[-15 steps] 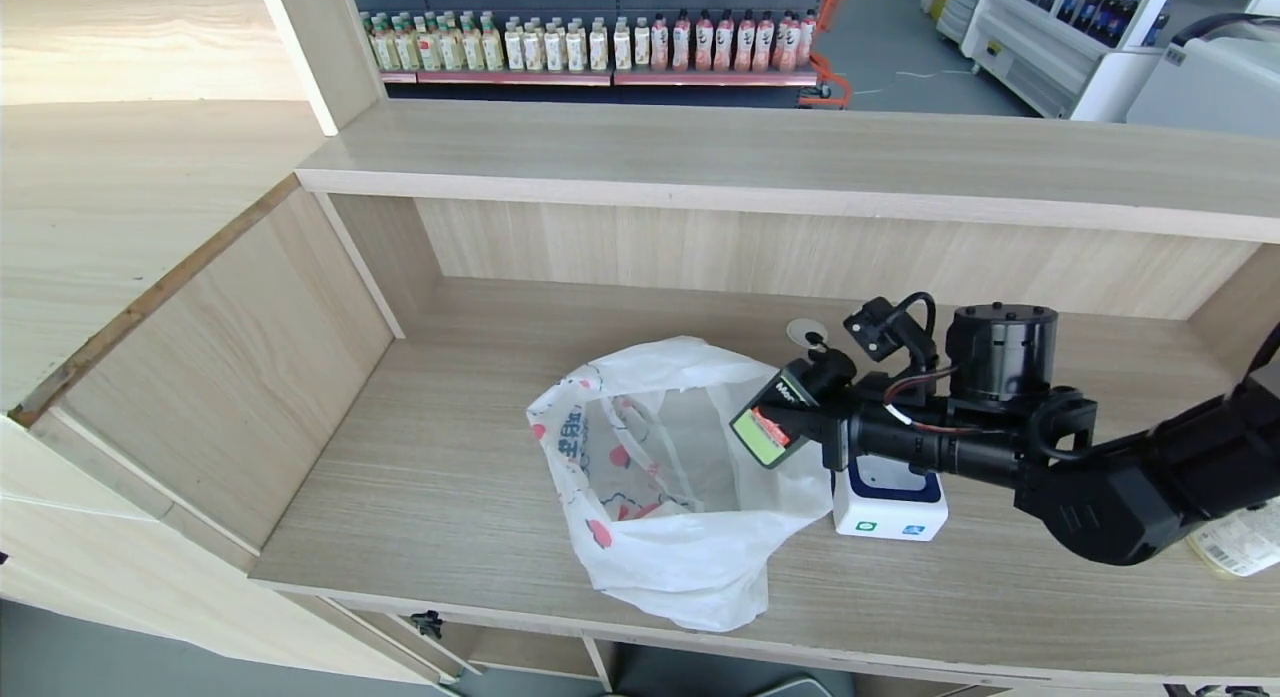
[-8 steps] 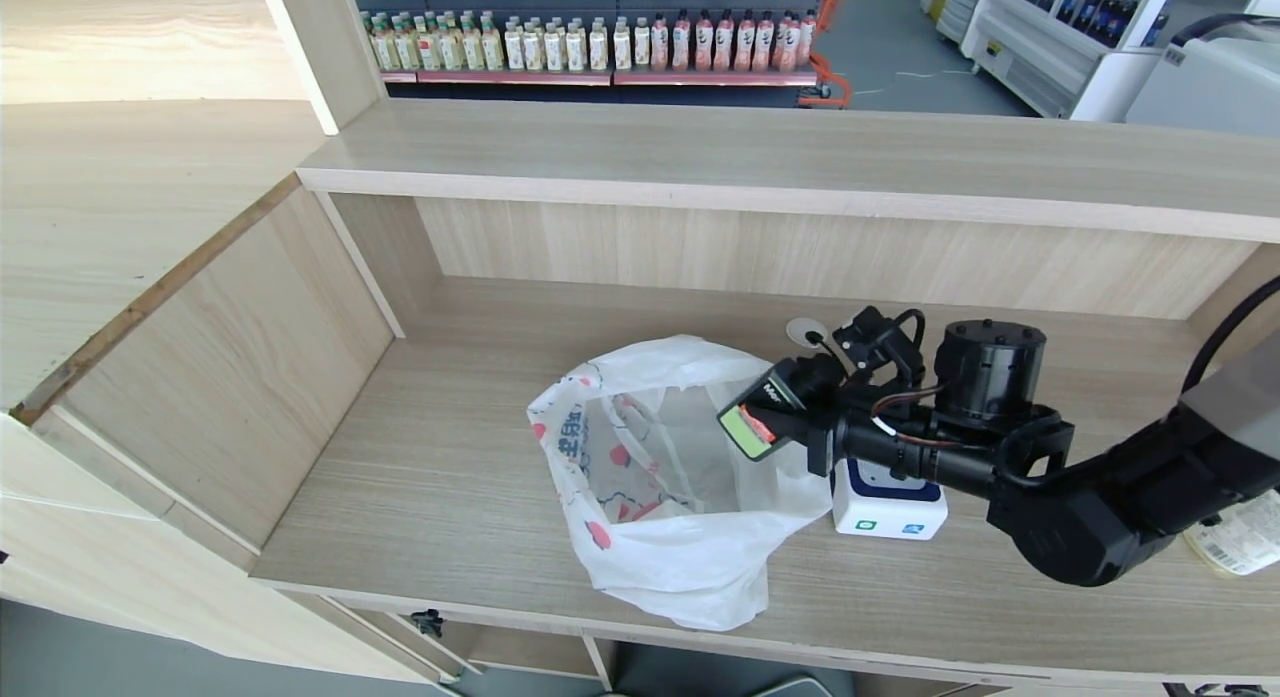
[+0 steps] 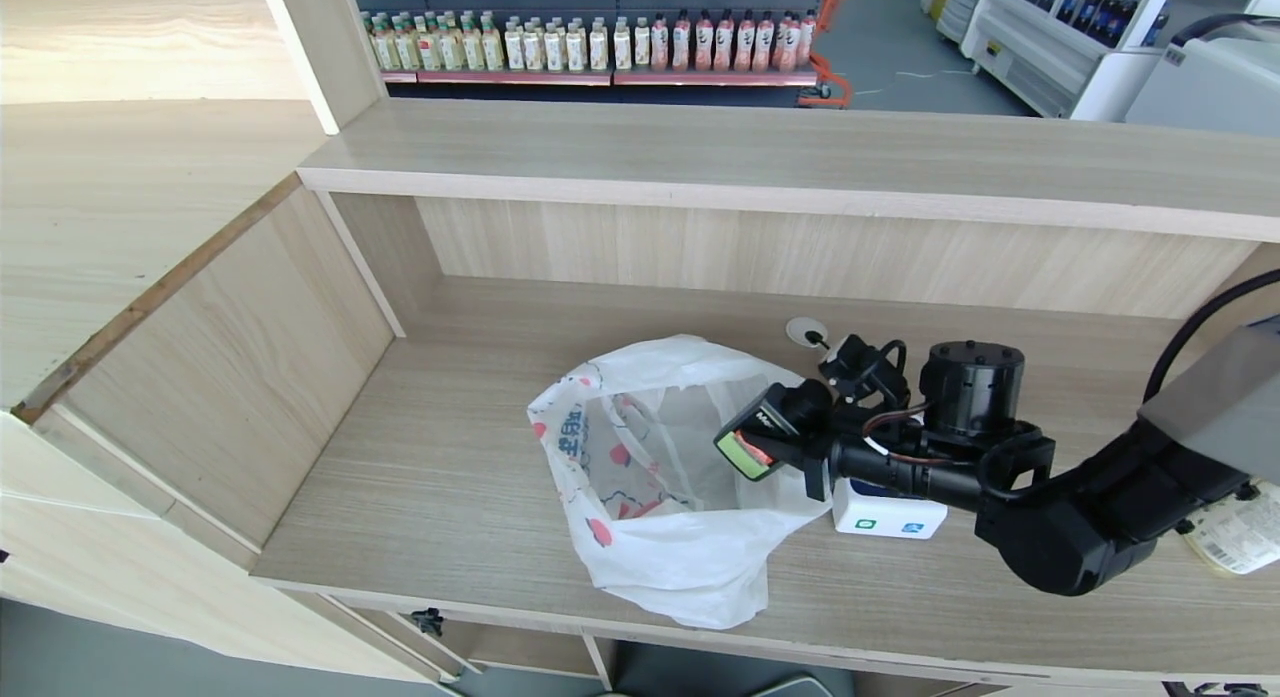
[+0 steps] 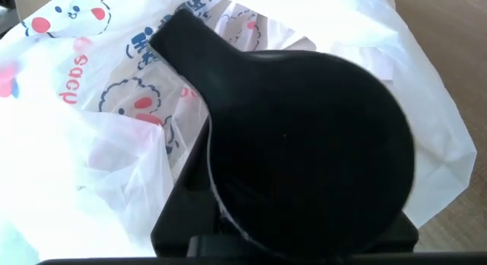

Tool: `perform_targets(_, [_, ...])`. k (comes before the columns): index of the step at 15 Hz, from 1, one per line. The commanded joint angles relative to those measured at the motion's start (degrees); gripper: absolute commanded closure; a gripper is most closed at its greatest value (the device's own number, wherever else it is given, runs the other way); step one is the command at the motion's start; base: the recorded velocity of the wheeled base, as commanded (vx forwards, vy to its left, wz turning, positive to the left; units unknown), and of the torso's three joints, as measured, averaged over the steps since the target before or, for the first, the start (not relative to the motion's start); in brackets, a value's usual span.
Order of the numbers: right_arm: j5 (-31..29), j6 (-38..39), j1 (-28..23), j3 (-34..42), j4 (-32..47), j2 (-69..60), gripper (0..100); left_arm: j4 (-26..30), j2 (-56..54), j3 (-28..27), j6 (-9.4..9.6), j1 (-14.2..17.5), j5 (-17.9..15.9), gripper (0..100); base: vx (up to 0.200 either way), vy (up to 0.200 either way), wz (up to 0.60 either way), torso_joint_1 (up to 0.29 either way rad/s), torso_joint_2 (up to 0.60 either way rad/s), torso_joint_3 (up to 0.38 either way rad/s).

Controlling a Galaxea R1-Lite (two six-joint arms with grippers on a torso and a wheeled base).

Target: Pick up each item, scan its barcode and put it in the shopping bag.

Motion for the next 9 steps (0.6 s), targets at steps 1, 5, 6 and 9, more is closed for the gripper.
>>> perform_targets(1, [0.06, -0.39, -0.22, -0.19, -0.32, 0.58, 100, 0.02, -0.02, 0.00, -0.01, 0.04, 0.01, 0, 0.000, 0.000, 0.00, 0.000, 0.00, 0.000])
perform_targets(5, [0.06, -0.74, -0.40, 0.16, -1.55, 0.93, 100, -0.06, -0.02, 0.00, -0.01, 0.04, 0.01, 0, 0.000, 0.000, 0.00, 0.000, 0.00, 0.000])
perform_targets(6, [0.06, -0.83, -0.31, -0.01, -1.55, 1.02, 100, 0.02, -0.02, 0.00, -0.01, 0.04, 0.01, 0, 0.000, 0.000, 0.00, 0.000, 0.00, 0.000])
perform_targets(9, [0.06, -1.18, -0.49, -0.19, -3.31, 1.89, 100, -0.06, -0.02, 0.00, -0.01, 0.04, 0.01, 0, 0.000, 0.000, 0.00, 0.000, 0.00, 0.000])
